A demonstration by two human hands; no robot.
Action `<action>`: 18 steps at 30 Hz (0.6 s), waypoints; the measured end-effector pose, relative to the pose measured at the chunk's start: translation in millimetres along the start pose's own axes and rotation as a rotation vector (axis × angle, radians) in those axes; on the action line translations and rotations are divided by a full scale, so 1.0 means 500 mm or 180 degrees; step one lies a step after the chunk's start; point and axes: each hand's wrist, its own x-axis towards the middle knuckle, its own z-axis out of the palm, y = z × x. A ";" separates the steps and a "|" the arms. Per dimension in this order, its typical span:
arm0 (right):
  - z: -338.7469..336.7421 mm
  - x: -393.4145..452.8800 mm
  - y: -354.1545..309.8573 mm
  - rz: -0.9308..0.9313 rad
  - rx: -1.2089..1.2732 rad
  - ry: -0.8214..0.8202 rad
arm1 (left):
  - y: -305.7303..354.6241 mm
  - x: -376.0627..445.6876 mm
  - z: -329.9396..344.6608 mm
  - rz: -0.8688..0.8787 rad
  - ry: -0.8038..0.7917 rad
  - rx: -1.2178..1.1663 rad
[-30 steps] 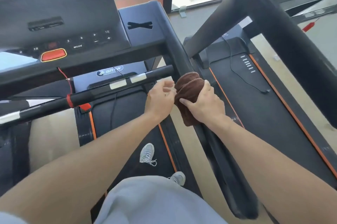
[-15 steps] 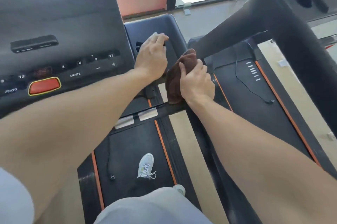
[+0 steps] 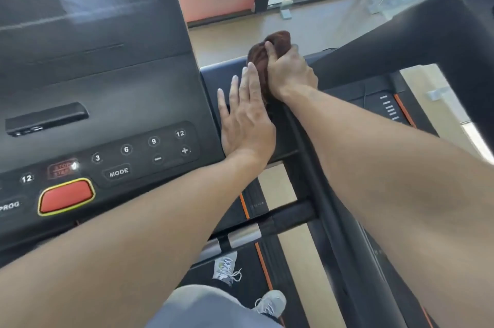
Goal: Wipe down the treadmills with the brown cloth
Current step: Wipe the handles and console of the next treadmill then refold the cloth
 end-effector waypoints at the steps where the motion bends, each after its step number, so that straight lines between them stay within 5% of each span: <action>1: -0.002 0.012 -0.008 0.0024 0.0005 -0.0046 | 0.000 -0.001 0.002 0.0002 -0.0050 0.0107; 12: -0.023 0.041 0.010 -0.0059 0.0682 -0.0590 | 0.002 -0.005 0.000 0.0016 0.0135 -0.0169; 18: -0.043 -0.122 0.162 -0.0221 0.0891 -0.0764 | 0.007 -0.033 -0.042 -0.0111 0.0599 -0.1549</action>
